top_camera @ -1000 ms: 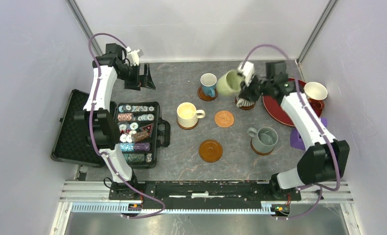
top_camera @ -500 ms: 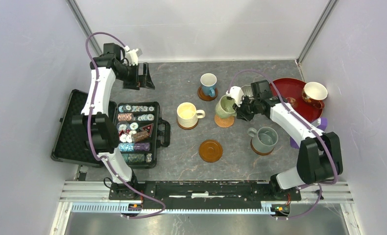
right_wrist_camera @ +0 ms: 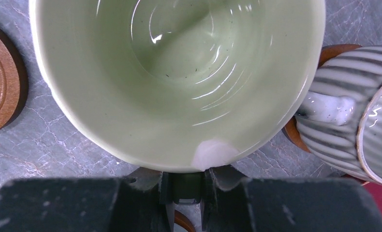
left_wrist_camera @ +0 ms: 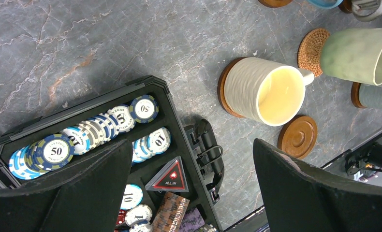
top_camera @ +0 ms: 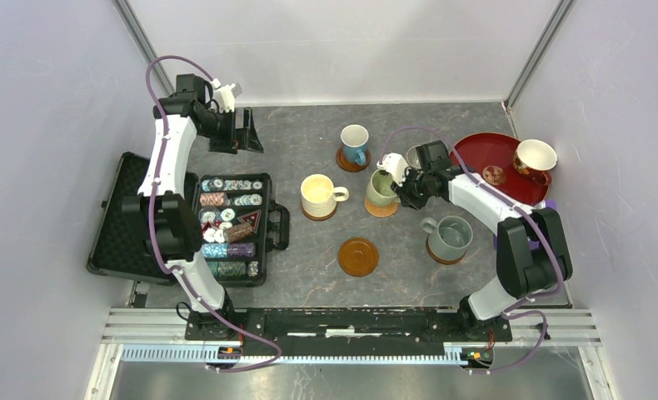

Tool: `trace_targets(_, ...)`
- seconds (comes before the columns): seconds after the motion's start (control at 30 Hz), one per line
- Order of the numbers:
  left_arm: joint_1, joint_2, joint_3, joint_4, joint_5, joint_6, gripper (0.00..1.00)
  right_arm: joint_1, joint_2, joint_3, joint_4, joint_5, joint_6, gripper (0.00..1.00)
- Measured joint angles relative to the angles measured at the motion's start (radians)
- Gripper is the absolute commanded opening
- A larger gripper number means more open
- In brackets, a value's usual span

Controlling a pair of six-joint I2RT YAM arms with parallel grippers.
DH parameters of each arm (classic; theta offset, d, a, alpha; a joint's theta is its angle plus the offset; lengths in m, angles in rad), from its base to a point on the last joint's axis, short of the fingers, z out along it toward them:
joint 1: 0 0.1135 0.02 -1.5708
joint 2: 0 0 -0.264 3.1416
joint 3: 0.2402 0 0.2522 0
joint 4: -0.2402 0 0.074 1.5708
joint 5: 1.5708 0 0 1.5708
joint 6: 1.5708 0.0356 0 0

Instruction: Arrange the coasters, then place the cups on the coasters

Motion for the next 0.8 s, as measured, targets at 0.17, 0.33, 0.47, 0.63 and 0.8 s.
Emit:
trace_targets(0.17,0.000,-0.001,0.000,0.000,0.000,0.000,1.00,0.001,0.024,0.000,0.001,0.014,0.003,0.00)
trace_targets(0.33,0.000,-0.001,0.000,0.000,0.000,0.000,1.00,0.002,0.049,0.000,0.000,0.028,0.003,0.00)
trace_targets(0.47,0.000,-0.001,0.000,0.000,0.000,0.000,1.00,0.005,0.059,0.000,0.000,0.033,0.003,0.02)
trace_targets(0.63,0.000,-0.001,0.000,0.000,0.000,0.000,1.00,0.008,0.075,0.000,-0.003,0.041,0.003,0.18)
trace_targets(0.8,0.000,-0.001,-0.002,0.000,-0.001,0.000,1.00,0.008,0.076,0.006,-0.011,0.040,0.003,0.40)
